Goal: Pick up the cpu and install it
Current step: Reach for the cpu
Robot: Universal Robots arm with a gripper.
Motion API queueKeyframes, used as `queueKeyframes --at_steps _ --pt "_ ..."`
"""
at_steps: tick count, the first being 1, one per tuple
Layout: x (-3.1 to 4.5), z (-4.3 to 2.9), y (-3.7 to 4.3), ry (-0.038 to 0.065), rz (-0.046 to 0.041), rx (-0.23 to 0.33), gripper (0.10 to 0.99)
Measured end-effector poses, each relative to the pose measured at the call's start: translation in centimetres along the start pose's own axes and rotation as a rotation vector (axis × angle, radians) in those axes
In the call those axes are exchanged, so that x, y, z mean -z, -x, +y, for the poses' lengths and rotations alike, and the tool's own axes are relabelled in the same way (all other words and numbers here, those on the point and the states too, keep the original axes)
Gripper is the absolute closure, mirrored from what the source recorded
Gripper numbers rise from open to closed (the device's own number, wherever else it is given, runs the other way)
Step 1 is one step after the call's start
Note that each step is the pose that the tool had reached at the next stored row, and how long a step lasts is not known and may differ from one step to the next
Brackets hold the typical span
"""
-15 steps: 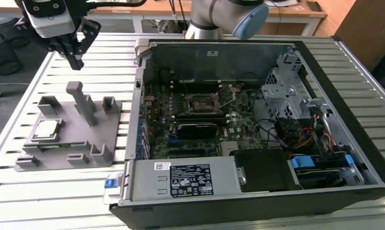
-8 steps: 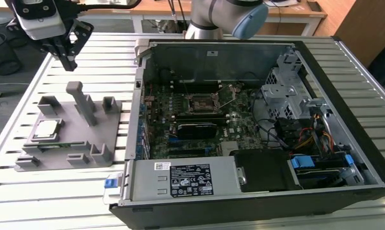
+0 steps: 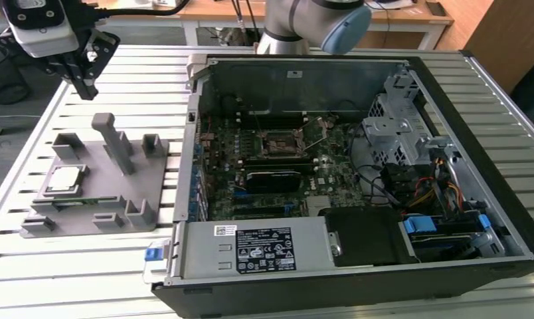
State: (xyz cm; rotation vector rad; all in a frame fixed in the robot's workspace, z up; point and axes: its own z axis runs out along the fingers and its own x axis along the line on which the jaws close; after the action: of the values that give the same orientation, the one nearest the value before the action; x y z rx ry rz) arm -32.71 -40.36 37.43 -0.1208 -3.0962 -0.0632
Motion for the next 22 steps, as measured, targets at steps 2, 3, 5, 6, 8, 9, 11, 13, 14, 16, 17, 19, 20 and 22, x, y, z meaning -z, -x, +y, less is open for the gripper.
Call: queueKeyframes --at_steps 2,3,5,6,8,9,11,13,14,16,17,19,20,22 --pt "-0.08 -0.05 -0.33 0.0 0.0005 0.0 0.98" --pt "-0.1 -0.07 -0.48 0.0 0.0005 0.0 0.98" --pt "-0.15 -0.1 -0.72 0.0 0.0006 0.0 0.98" --pt "-0.17 -0.12 -0.85 0.0 0.0006 0.0 0.98" --pt "-0.22 -0.16 -1.11 0.0 0.0006 0.0 0.98" --pt "-0.24 -0.17 -1.23 0.0 0.0005 0.0 0.98" --pt "-0.28 -0.2 -1.46 0.0 0.0006 0.0 0.98" --pt "-0.32 -0.22 -1.68 0.0 0.0005 0.0 0.98" --pt "-0.34 -0.23 -1.78 0.0 0.0005 0.0 0.98" --pt "-0.39 -0.25 -1.98 0.0 0.0005 0.0 0.98" --pt "-0.42 -0.26 -2.09 0.0 0.0004 0.0 0.98" --pt "-0.47 -0.28 -2.3 0.0 0.0005 0.0 0.98" --pt "-0.49 -0.29 -2.41 0.0 0.0006 0.0 0.98" --pt "-0.56 -0.31 -2.59 0.0 0.0005 0.0 0.98"
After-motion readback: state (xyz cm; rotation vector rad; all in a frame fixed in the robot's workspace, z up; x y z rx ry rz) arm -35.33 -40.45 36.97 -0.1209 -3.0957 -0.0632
